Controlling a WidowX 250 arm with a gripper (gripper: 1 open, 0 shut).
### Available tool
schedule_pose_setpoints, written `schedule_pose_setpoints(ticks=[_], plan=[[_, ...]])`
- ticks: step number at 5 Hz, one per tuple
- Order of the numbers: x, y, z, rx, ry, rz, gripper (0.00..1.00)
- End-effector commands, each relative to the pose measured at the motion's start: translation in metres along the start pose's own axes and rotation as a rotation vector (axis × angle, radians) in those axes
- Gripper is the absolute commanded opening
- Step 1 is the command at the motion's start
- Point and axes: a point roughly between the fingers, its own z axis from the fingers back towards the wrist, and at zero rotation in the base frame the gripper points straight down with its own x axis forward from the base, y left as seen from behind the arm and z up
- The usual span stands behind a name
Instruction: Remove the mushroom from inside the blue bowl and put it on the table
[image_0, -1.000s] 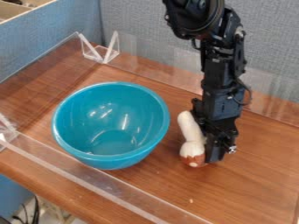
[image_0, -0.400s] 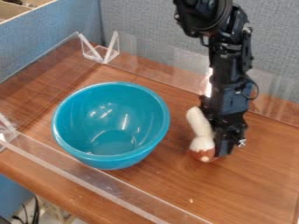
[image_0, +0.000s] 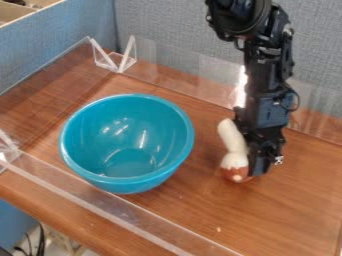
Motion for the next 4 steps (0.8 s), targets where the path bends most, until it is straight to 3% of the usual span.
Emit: schedule_pose_setpoints(ticks=[1, 3, 4], plan=[[-0.01, 0.008, 0.0, -0.001, -0.004, 0.044, 0.0], [-0.011, 0.019, 0.016, -0.015, 0.018, 0.049, 0.0], [-0.012, 0.017, 0.014, -0.021, 0.03, 0.04, 0.0]])
